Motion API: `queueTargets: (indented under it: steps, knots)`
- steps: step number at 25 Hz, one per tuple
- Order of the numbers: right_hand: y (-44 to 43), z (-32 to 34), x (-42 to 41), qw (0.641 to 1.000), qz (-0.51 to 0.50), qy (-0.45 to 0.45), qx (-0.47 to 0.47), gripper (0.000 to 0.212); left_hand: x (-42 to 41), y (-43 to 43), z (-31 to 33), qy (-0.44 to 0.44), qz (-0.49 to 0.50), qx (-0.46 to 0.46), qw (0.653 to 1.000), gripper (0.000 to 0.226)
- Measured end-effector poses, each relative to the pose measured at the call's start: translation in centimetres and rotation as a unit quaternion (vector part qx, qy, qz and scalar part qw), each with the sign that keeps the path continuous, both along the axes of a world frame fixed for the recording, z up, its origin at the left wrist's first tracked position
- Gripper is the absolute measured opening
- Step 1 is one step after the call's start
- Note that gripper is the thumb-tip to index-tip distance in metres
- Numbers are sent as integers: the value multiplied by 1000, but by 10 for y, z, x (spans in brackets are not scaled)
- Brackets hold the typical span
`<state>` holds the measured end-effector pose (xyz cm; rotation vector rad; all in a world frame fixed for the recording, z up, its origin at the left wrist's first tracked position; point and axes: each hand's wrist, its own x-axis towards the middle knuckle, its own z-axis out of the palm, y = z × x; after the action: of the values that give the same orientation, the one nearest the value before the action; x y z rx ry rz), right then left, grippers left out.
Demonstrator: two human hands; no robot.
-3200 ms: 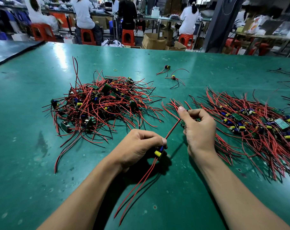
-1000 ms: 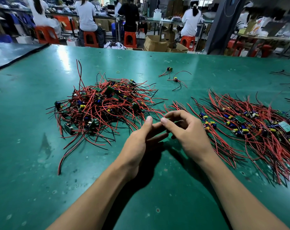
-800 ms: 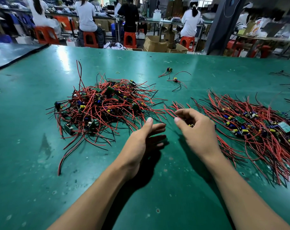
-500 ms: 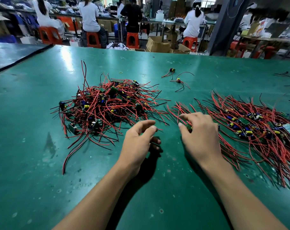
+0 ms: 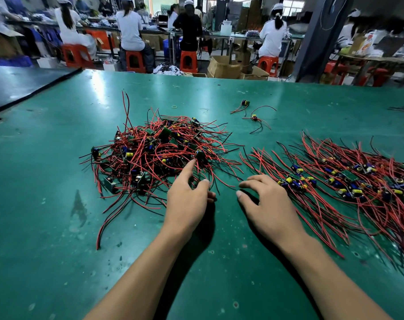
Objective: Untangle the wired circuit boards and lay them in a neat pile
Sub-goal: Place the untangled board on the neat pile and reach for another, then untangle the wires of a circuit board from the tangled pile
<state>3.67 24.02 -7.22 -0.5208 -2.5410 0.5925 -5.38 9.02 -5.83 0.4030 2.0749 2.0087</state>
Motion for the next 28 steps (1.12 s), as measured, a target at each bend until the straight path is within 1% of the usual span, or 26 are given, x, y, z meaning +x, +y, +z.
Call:
queueTargets:
  steps: [2,3,4,8,10,12,14,16,18,22,25,28]
  knots:
    - [-2,0,-1,1000,9,10,-6,25,-5,-1,3,27,-34,-71,997,63]
    - [-3,0,-2,1000,16,12,-13,23,-6,-2,6,25,-49,-90,994,66]
    - [-4,0,-1,999,23,14,-18,21,-8,-3,8,13,-56,-89,994,66]
    - [-5,0,-1,999,27,30,-34,13,-11,-5,6,-44,-65,-7,997,56]
    - [-6,0,-1,998,26,34,-37,12,-9,-6,6,-35,-45,20,998,47]
    - [-5,1,-1,998,26,38,-42,12,-6,-7,8,-21,-3,39,999,31]
    - [-5,1,0,998,26,38,-48,12,-4,-8,9,-12,36,48,998,18]
    - [-4,2,-1,998,25,38,-51,12,-2,-10,9,-4,51,48,998,10]
    - [-4,2,0,997,24,39,-55,12,1,-12,8,22,57,18,998,9]
    - [-4,3,-1,997,25,42,-61,12,9,-11,4,101,53,-76,991,21]
    - [-6,5,-2,997,25,42,-64,12,15,-9,2,156,41,-104,981,22]
    - [-7,8,-2,996,26,46,-74,13,31,-5,0,233,11,-113,966,21]
